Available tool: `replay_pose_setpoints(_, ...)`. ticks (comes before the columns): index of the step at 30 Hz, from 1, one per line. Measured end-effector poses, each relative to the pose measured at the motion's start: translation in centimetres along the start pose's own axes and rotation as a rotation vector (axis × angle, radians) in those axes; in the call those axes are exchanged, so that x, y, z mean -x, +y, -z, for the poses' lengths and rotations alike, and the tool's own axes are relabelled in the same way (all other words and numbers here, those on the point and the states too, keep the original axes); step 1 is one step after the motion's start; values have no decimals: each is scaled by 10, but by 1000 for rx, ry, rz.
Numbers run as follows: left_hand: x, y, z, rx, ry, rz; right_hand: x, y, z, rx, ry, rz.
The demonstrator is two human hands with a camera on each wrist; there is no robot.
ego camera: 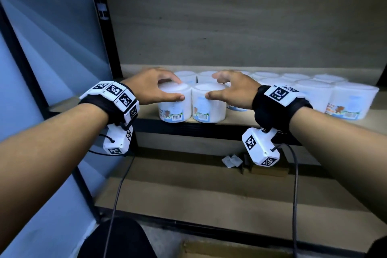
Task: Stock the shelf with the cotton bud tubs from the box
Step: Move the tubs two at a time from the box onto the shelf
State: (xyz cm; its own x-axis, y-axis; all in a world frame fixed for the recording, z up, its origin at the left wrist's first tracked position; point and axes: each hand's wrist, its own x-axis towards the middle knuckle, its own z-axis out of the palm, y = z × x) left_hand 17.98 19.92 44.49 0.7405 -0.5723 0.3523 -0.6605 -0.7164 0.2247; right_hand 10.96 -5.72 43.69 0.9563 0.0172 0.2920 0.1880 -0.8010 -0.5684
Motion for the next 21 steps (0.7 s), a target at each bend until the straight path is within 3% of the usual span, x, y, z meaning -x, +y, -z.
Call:
replay_pose_setpoints(5,0,-2,-6,36,30,21,1,0,-1,45,15,36)
replay_pose_setpoints(13,7,5,-5,-58,101,-68,8,-13,-3,284,122,299)
replay_pose_setpoints(21,14,3,1,-101,52,-118,5,-16,-3,249,118,233)
